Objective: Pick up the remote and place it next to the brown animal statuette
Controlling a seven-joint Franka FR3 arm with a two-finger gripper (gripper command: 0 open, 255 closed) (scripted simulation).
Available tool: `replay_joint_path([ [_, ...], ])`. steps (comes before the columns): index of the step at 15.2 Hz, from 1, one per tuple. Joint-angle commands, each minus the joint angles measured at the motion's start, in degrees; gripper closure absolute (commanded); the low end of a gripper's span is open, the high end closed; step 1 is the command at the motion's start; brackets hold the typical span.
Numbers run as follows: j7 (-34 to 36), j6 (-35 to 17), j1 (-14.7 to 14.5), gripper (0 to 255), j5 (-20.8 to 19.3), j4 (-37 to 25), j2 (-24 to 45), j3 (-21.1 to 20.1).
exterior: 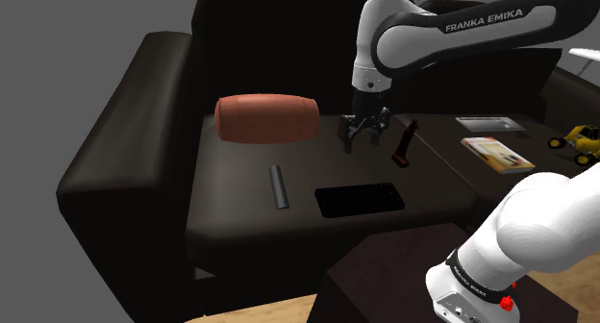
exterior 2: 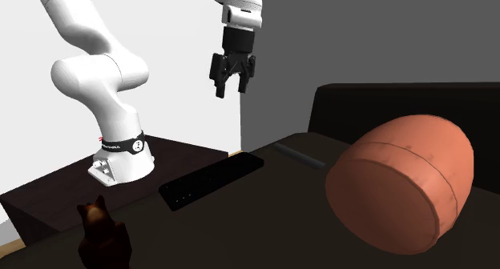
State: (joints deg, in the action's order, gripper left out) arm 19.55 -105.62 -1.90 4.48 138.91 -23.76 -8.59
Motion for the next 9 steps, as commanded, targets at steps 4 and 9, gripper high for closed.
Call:
replay_joint_path([
  [4,5.4,-7.7,-0.5,0,2.1,-2.3,9.8,-2.3],
  [9,10.6,-13.9,-1.1,0,2.9,-7.2,20.7,-4.0],
])
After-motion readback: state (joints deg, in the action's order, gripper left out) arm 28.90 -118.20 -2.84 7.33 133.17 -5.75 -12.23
